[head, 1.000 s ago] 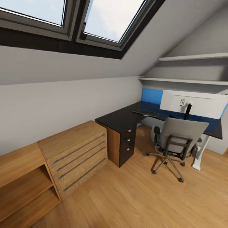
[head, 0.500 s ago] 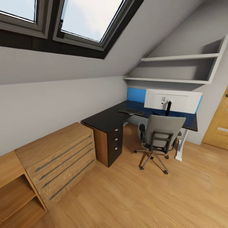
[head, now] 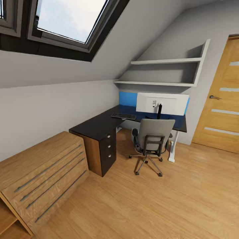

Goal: In the bedroom, organize the workspace by keeping the computer under the desk, ensuring the monitor is on the desk, placing the keyboard on the desk next to the monitor, placing the mouse on the desk next to the keyboard, moving the folder from the swivel chair onto the desk next to the mouse, stacking the notebook on top of the folder with the pen on top of the notebook, and positioning the swivel chair next to the desk.

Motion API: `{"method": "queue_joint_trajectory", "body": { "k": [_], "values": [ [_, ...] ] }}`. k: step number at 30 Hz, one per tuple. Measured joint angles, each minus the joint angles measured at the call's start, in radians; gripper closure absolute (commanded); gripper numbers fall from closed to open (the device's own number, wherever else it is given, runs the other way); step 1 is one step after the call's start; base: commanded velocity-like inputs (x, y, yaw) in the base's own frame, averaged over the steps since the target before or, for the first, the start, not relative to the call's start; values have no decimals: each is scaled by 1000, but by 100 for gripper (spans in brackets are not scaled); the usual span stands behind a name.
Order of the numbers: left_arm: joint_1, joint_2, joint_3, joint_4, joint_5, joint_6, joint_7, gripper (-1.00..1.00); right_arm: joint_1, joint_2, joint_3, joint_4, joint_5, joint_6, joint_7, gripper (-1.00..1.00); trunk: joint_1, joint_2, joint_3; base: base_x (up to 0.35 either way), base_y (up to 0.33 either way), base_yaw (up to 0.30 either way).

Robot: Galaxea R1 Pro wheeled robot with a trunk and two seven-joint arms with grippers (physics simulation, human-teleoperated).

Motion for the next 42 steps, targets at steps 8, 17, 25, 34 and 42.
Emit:
{"method": "queue_joint_trajectory", "body": {
  "k": [8, 17, 25, 34, 42],
  "values": [
    [0, 0, -1, 0, 0, 0, 0, -100, 0, 1, 0, 0, 0, 0, 0, -100, 0, 0, 0, 0, 0, -287],
    [0, 0, 0, 0, 0, 2, 0, -100, 0, 2, 1, 0, 2, -2, 1, -100, 0, 0, 0, 181, -56, -286],
    [0, 0, 0, 0, 0, 3, 0, -100, 0, 2, 1, 1, 4, -2, 0, -100, -1, 0, 1, 306, -131, -281],
    [0, 0, 0, 0, 0, 5, 0, -100, 0, 1, 1, 2, 7, -2, -1, -100, -1, 0, 4, 310, -142, -277],
    [0, 0, 0, 0, 0, 6, 0, -100, 0, 2, 2, 1, 10, -3, -1, -100, 0, 0, 8, 304, -182, -273]
  ]
}}
